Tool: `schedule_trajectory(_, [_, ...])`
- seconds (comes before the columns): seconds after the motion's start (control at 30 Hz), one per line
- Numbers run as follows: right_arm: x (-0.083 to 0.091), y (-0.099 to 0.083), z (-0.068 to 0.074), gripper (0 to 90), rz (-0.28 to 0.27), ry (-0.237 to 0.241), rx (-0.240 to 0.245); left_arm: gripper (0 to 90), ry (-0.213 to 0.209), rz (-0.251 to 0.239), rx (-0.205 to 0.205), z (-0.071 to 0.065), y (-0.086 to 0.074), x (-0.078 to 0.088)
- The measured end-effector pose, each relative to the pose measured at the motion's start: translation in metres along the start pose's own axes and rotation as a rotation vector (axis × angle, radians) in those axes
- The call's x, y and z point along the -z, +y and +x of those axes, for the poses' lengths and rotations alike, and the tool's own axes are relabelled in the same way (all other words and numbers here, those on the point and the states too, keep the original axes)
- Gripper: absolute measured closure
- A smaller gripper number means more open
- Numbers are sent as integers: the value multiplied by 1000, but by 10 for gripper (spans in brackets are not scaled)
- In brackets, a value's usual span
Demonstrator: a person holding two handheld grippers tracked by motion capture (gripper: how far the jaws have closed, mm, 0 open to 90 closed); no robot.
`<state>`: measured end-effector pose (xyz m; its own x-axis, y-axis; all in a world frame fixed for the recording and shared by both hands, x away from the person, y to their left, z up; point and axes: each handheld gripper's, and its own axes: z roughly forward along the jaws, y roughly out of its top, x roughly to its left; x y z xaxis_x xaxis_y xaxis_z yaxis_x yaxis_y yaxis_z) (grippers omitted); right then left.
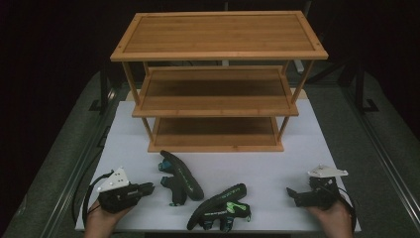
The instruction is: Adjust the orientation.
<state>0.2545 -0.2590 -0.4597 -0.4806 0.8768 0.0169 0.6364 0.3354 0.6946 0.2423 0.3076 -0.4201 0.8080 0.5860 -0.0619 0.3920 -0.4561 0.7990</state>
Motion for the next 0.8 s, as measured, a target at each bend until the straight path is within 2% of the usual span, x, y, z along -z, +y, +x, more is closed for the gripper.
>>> schedule_trajectory(0.13, [0, 0, 0, 0, 0, 0, 0, 714, -8, 30, -14, -2, 1, -14])
schedule_trajectory(0.37, [0, 0, 0, 0, 0, 1, -2, 709, -10, 44, -26, 1, 6, -24])
schedule_trajectory(0.53, [0, 0, 0, 0, 0, 1, -2, 669, -6, 74, -42, 4, 9, -36])
schedule_trajectory(0.8, [0, 0, 0, 0, -3, 0, 0, 706, -16, 100, -53, 5, 7, -41])
